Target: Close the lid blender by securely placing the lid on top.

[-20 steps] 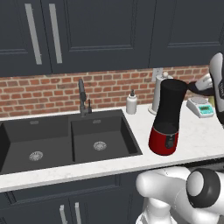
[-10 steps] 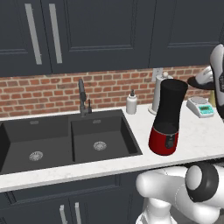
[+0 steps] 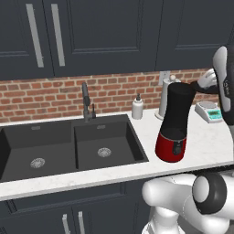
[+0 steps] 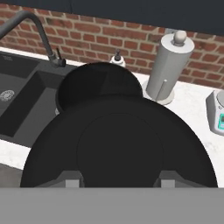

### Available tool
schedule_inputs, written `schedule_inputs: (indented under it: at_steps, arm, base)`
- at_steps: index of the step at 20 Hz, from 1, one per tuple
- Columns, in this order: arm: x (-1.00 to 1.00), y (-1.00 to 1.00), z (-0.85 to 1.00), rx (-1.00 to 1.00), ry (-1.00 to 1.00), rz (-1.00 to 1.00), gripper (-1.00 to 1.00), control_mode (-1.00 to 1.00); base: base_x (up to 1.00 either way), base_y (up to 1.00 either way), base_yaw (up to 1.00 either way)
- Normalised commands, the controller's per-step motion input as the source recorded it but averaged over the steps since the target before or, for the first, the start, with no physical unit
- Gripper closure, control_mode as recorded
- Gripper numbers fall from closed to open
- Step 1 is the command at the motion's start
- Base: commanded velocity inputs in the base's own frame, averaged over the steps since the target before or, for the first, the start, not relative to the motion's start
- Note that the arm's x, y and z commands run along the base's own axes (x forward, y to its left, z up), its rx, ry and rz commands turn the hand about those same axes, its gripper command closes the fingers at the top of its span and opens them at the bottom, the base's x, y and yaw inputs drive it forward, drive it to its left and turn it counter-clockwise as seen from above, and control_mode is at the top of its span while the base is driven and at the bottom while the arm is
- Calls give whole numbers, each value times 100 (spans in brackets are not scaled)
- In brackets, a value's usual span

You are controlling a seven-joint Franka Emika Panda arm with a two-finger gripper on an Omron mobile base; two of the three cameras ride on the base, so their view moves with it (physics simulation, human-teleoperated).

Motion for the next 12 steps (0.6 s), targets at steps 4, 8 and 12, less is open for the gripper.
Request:
schedule_inputs:
  at_steps: [4,8,12]
  arm:
    - [8,19,-1,0,0,0,100,-100]
    - [13,13,-8,0,0,0,100,-100]
    - [14,11,-15,0,0,0,100,-100]
  base:
    - [0,0,0]
    - [0,0,0]
    - [0,0,0]
